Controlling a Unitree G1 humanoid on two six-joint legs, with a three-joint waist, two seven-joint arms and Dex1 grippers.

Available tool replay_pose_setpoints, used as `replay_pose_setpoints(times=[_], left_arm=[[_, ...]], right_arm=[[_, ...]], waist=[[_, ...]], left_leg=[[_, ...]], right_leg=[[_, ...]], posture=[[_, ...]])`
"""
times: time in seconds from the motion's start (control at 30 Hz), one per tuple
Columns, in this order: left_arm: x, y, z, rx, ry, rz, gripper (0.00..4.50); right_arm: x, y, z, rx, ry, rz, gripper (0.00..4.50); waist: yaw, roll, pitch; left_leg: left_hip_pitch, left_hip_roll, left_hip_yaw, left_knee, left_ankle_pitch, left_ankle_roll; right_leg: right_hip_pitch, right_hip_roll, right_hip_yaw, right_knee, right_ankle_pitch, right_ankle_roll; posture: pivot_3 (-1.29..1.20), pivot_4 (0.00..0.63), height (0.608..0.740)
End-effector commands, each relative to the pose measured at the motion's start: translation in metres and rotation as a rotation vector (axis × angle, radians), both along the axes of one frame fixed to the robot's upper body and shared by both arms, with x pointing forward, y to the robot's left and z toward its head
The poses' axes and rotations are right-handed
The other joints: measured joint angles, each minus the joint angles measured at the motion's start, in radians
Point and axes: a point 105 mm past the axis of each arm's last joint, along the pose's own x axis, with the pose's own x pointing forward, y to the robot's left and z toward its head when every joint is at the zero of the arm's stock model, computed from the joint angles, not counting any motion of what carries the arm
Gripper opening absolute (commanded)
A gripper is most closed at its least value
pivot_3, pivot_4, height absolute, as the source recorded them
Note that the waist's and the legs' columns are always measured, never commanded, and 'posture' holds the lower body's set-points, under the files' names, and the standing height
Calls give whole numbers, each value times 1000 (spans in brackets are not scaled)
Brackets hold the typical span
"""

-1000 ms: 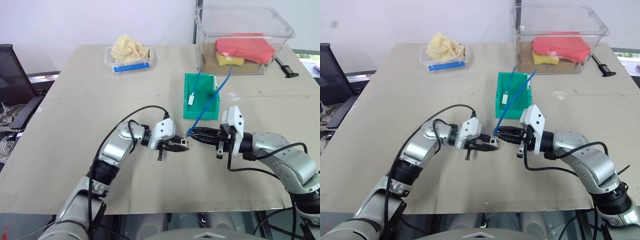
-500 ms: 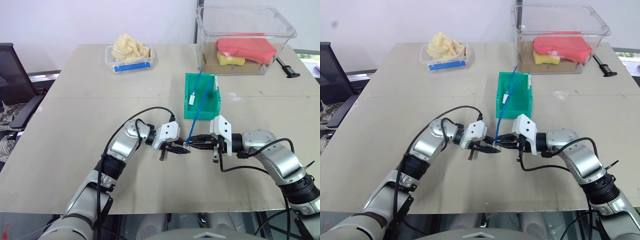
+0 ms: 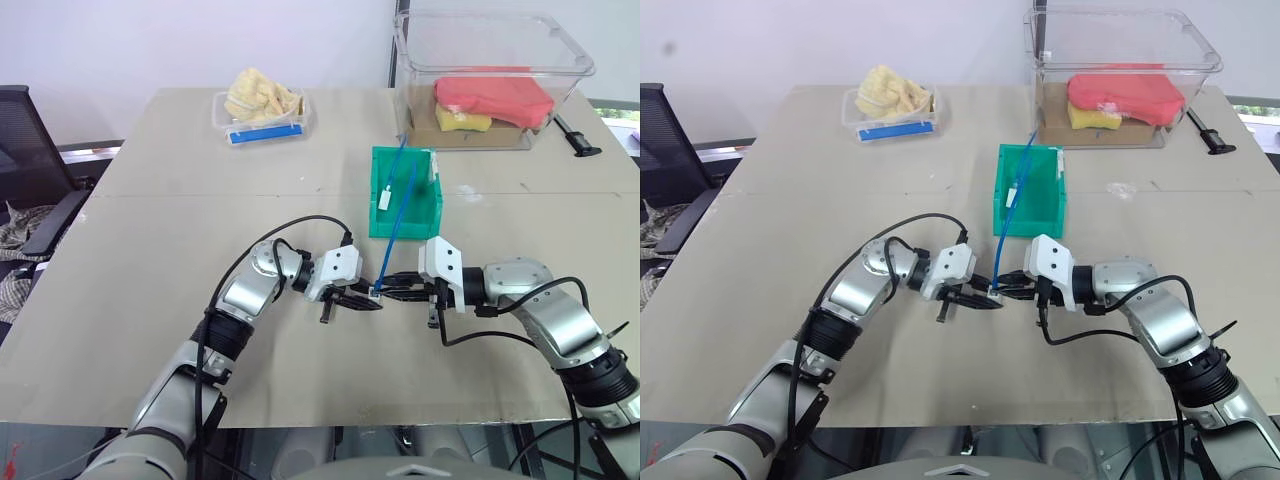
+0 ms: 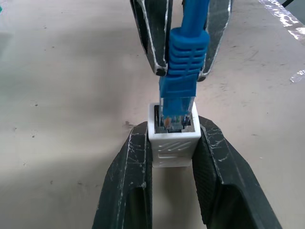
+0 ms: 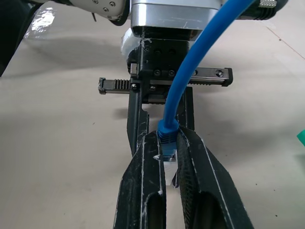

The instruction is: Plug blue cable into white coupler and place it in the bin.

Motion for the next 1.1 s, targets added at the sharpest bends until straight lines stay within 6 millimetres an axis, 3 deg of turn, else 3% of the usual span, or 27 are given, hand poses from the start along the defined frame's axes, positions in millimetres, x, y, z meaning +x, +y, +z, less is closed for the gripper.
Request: replay_pose_setpoints(times=[0.03,0.2,0.5,1.1], left_arm=[[-1,-4,9,-11,-43,-29,564],[-1,-7,10,-18,-46,-28,564],[-3,-11,13,-31,-46,-22,564],[-6,-15,13,-38,-54,-22,564]], right_arm=[[-4,-2,-12,-72,12,17,0],[-7,-2,-36,-183,47,34,0],[-11,-8,-58,-261,139,35,0],[-16,-5,-78,-312,266,55,0]], waist=[[0,0,0],[0,0,-1],[-1,0,-1],[-1,-1,-10]], left_leg=[[0,0,0,0,0,0],[1,0,0,0,0,0],[8,0,1,0,-2,4],[9,0,0,0,-2,4]], right_leg=[[0,0,0,0,0,0],[1,0,0,0,0,0],[6,0,1,1,0,0],[7,0,1,2,0,0]], posture=[[0,150,739],[0,150,739],[0,150,739],[0,150,739]])
